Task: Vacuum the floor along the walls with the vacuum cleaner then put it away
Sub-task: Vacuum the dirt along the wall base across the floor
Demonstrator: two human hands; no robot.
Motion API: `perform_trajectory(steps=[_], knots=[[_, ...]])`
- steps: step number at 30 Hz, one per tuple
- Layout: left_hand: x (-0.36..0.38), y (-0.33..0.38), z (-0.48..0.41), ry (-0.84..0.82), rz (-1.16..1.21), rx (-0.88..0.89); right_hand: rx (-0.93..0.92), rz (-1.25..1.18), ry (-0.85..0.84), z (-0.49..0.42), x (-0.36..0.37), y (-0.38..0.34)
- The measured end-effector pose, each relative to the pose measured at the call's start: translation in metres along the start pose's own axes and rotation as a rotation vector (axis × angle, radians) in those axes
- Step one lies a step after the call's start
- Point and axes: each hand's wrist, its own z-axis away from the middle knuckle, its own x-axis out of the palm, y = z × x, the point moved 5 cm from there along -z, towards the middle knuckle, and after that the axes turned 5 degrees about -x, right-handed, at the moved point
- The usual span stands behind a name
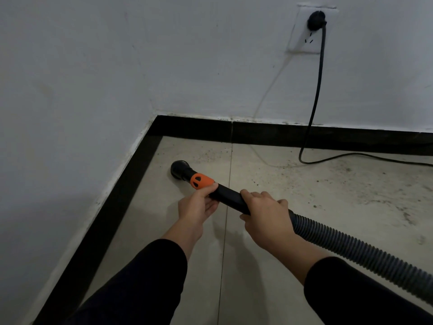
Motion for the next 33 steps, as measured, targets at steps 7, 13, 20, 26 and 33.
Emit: perform_trajectory(steps=[7, 13, 20, 26, 33], knots=[[-0.009, 0.004, -0.004, 0.01, -0.008, -0.005, -0.026, 0.016, 0.002, -0.005, 0.006, -0.009], [-0.018, 0.01, -0.006, 0.026, -0.01, 0.003, -0.058, 0.021, 0.004, -0.01, 0.007, -0.016], [-0.028, 0.018, -0.011, 0.046, -0.013, 0.007, -0.084, 0.018, -0.013, -0.018, 0.014, -0.028], [-0.037, 0.027, -0.016, 0.065, 0.01, -0.002, -0.107, 0.027, -0.017, -0.03, 0.02, -0.038], [-0.037, 0.043, -0.02, 0.048, -0.049, -0.064, -0.132, 0.026, -0.071, -0.045, 0.017, -0.046]])
